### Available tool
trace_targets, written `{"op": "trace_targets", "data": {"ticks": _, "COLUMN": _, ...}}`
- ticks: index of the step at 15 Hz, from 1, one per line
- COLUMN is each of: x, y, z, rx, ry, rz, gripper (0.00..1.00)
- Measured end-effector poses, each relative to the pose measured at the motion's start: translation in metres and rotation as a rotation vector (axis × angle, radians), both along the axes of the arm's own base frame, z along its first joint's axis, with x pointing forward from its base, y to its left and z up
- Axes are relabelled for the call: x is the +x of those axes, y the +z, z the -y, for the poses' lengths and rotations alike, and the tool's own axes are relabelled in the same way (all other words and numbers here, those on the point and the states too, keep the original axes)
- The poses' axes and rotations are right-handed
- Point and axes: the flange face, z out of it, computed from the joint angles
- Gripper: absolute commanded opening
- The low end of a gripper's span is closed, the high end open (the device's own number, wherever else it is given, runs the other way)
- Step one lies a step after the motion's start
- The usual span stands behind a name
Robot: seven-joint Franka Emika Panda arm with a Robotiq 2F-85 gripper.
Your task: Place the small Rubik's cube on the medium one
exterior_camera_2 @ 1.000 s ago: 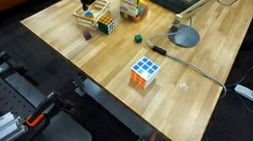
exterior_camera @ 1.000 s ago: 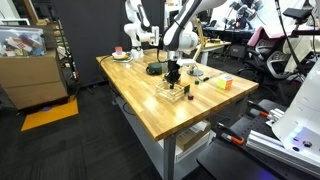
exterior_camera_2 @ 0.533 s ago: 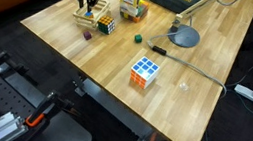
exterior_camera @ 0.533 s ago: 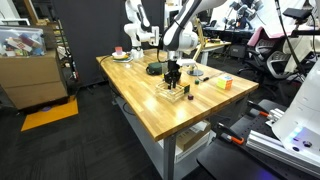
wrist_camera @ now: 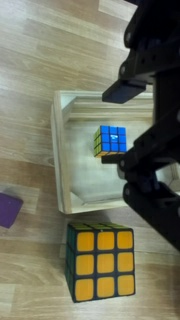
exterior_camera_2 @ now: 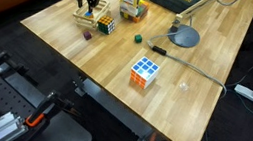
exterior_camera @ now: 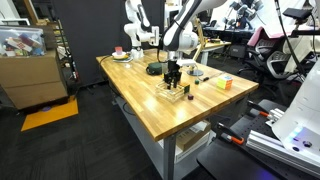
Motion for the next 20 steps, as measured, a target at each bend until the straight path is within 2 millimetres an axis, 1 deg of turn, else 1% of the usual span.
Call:
{"op": "trace_targets", "data": {"ticks": 3, "x": 0.0002, "y": -0.0001, "z": 0.0018, "rx": -0.003, "ry": -0.011, "rz": -0.001, "gripper": 0.05}}
{"op": "trace_targets", "data": {"ticks": 4, "x": 0.0002, "y": -0.0001, "z": 0.0021, "rx": -0.003, "ry": -0.015, "rz": -0.002, "gripper": 0.01}}
{"op": "trace_targets", "data": {"ticks": 9, "x": 0.0002, "y": -0.0005, "z": 0.0032, "rx": -0.005, "ry": -0.021, "rz": -0.003, "gripper": 0.0}}
{"op": "trace_targets", "data": {"ticks": 10, "x": 0.0002, "y": -0.0005, "z": 0.0032, "rx": -0.005, "ry": -0.021, "rz": -0.003, "gripper": 0.08}}
{"op": "trace_targets", "data": {"ticks": 11, "x": 0.0002, "y": -0.0005, "z": 0.0032, "rx": -0.005, "ry": -0.021, "rz": -0.003, "gripper": 0.02}}
{"op": "trace_targets", "data": {"ticks": 12, "x": 0.0002, "y": -0.0005, "z": 0.0029, "rx": -0.005, "ry": -0.021, "rz": -0.003, "gripper": 0.07}}
{"op": "trace_targets", "data": {"ticks": 19, "x": 0.0001, "y": -0.0004, "z": 0.0021, "rx": -0.004, "ry": -0.02, "rz": -0.003, "gripper": 0.08}}
{"op": "trace_targets", "data": {"ticks": 20, "x": 0.0001, "y": -0.0004, "z": 0.0021, "rx": -0.004, "ry": -0.02, "rz": -0.003, "gripper": 0.33}}
